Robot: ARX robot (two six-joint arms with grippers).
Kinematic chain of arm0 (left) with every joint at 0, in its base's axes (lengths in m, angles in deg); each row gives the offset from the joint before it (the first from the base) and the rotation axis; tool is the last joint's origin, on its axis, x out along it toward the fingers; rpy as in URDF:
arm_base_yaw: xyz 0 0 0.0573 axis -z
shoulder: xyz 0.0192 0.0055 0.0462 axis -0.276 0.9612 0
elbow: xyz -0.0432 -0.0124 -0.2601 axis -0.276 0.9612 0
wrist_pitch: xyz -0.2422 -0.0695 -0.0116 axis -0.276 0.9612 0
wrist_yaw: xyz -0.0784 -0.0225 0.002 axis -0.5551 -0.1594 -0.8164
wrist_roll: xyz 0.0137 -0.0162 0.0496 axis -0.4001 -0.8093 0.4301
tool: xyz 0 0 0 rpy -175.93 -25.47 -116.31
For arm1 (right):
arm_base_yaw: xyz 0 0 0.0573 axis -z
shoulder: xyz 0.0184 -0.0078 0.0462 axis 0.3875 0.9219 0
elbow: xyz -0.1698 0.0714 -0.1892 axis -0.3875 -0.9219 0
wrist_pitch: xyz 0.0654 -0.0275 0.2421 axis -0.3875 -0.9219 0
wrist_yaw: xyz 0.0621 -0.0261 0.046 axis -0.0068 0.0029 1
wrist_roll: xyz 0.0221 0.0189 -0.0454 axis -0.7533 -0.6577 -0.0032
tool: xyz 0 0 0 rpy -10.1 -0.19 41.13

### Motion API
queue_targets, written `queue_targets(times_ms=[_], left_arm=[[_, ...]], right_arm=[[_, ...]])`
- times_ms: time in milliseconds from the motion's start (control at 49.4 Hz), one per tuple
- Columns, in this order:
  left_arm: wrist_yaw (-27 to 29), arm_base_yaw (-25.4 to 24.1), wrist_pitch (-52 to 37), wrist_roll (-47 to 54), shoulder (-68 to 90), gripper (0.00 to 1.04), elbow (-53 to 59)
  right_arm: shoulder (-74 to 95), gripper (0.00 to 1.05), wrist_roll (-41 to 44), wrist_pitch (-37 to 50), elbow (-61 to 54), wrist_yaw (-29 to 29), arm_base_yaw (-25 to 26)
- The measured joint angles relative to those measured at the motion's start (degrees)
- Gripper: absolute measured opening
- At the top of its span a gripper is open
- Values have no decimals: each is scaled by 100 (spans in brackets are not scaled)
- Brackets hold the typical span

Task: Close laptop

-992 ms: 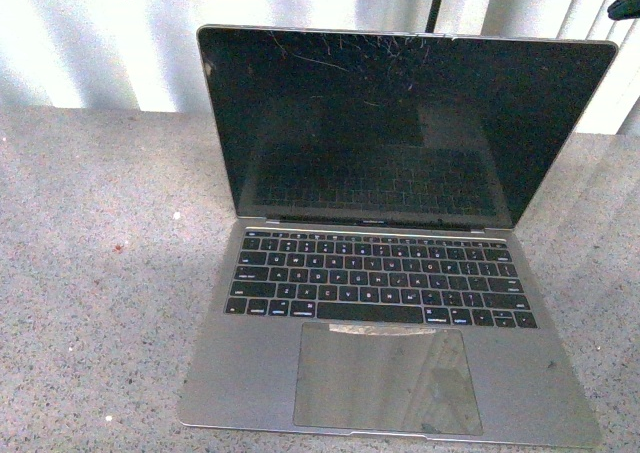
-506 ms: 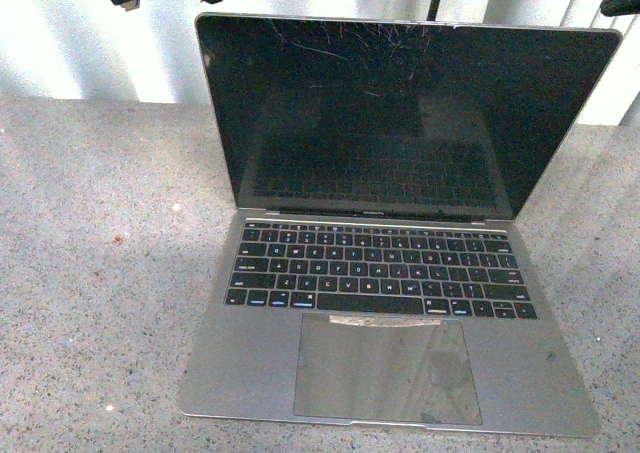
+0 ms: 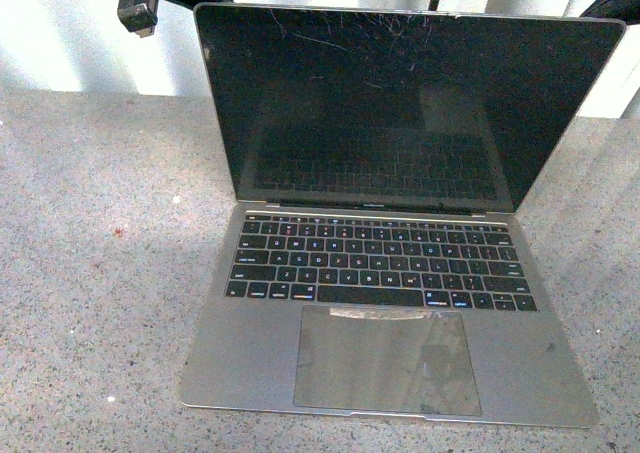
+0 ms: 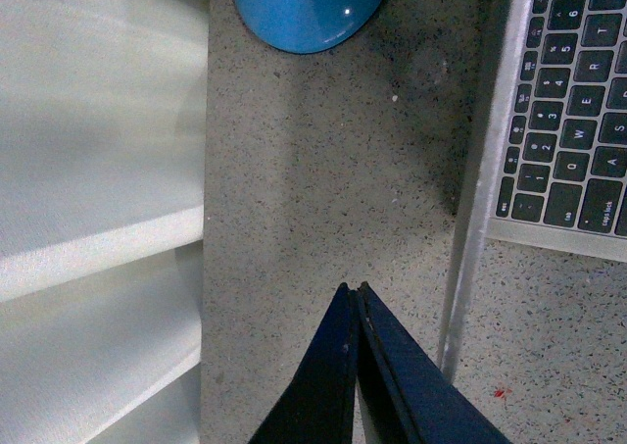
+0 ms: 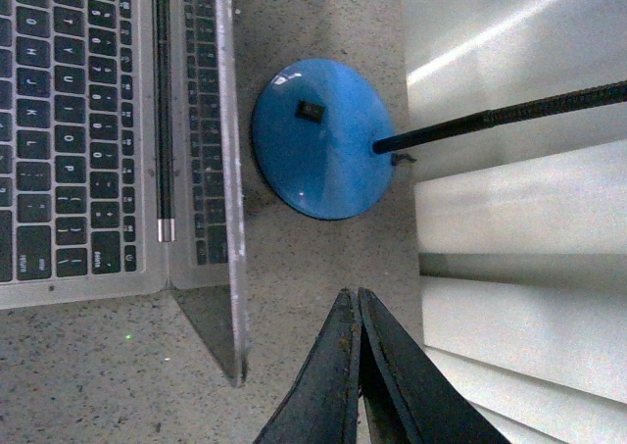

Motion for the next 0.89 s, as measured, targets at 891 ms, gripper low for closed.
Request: queue_targets(times_ms=[891], left_arm=[[-221,136,-26,96,-444,4,769]], right_arm=[[-212,3,-267,-881,-286,278,-111]])
